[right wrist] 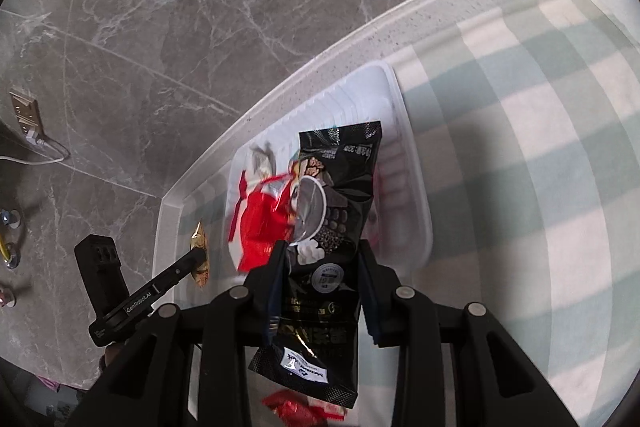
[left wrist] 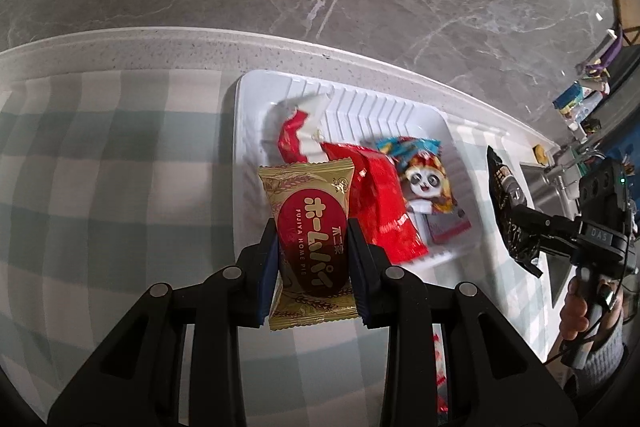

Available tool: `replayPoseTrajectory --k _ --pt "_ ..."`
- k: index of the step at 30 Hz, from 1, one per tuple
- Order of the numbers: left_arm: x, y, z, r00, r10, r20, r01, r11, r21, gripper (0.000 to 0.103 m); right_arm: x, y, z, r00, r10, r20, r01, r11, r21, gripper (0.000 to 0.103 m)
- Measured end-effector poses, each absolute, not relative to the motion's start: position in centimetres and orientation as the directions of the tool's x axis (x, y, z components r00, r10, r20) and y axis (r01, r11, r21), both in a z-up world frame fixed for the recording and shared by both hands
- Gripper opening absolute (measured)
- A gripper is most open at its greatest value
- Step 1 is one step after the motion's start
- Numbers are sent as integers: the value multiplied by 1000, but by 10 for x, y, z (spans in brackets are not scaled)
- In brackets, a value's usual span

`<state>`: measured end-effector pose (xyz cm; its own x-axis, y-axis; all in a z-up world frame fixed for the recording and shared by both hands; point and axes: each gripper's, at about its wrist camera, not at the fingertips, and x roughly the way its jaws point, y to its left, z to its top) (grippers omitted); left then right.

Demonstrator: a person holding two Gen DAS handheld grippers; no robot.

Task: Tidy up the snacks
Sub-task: 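Carry the gold packet and black packet with both tools over the tray, then open both tools to release the two packets into the tray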

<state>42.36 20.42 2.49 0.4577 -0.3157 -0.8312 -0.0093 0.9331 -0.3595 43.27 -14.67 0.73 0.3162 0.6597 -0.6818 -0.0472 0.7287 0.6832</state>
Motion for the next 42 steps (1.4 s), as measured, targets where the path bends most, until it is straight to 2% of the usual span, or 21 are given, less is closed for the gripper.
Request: replayPoseTrajectory --k 12,25,31,34,42 --pt "476 213 4 444 -297 -845 -12 941 -337 29 480 -130 0 302 641 -706 -87 756 649 35" --pt "495 208 -14 441 -257 -860 -11 956 -292 30 497 -117 -11 285 594 -753 -126 801 585 36" --pt "498 200 -17 435 -232 -870 1 966 -257 33 492 -114 -6 311 547 -777 -158 836 525 41" --pt "496 198 -15 440 -232 -868 -1 966 -258 37 489 -117 1 335 537 -774 -165 843 513 48" --pt "486 201 2 475 -209 -855 -5 971 -240 40 474 -128 24 386 552 -739 -171 830 530 51"
